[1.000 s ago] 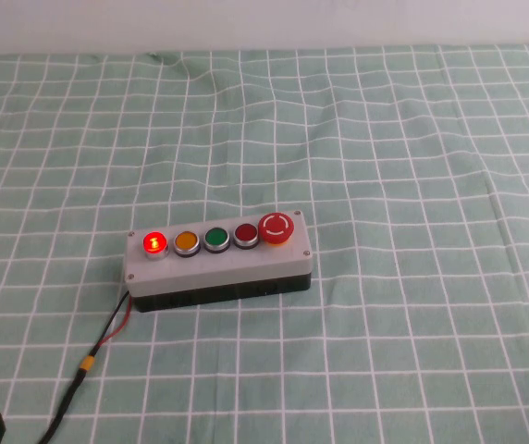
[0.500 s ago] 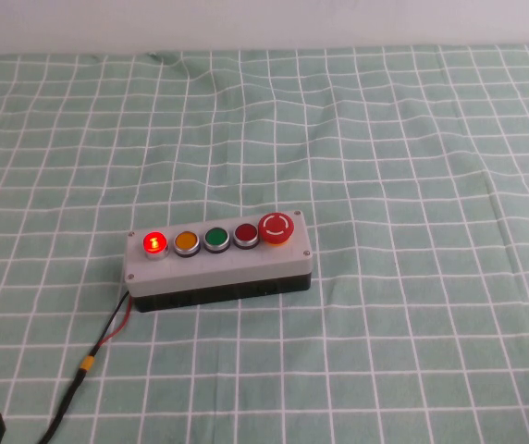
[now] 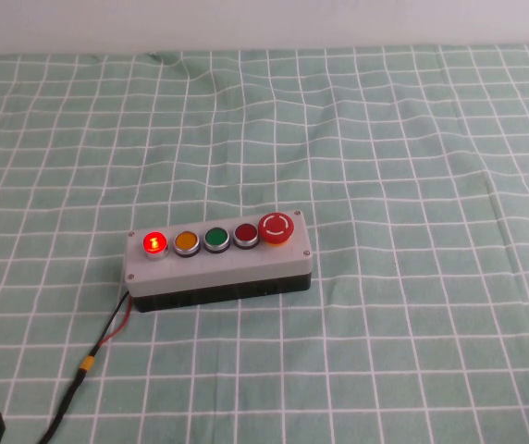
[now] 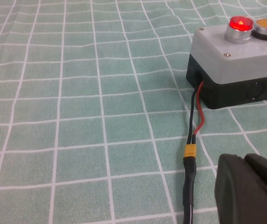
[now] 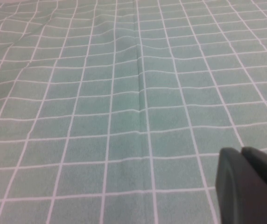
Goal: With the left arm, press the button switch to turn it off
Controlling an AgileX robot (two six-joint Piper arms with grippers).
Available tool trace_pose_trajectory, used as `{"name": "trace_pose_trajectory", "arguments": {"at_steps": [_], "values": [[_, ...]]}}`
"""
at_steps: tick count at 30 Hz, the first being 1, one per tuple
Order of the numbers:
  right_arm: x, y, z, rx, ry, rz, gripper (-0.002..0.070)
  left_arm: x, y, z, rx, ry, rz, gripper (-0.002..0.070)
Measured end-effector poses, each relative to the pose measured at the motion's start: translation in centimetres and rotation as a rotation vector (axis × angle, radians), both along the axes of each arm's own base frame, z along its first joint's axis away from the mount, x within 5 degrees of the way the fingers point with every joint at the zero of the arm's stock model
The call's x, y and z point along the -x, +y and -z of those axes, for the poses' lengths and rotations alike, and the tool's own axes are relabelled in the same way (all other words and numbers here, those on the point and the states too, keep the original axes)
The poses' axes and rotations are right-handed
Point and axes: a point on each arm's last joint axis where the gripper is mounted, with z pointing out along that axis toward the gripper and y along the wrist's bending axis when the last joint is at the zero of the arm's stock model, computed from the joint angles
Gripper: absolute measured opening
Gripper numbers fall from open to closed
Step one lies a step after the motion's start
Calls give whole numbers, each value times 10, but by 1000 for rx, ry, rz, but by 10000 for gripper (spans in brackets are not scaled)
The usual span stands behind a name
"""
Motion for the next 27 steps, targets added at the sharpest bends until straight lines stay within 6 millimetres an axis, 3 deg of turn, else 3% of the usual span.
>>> {"name": "trace_pose_trajectory", "arguments": {"at_steps": [6, 16, 27], "values": [[0, 0, 0, 0, 0, 0, -16, -3, 0, -12, 27, -131, -10, -3], [0, 0, 0, 0, 0, 0, -16, 2, 5, -64, 201, -697, -48, -3], [0, 0, 0, 0, 0, 0, -16, 10, 7, -79, 234, -878, -54, -3]]}}
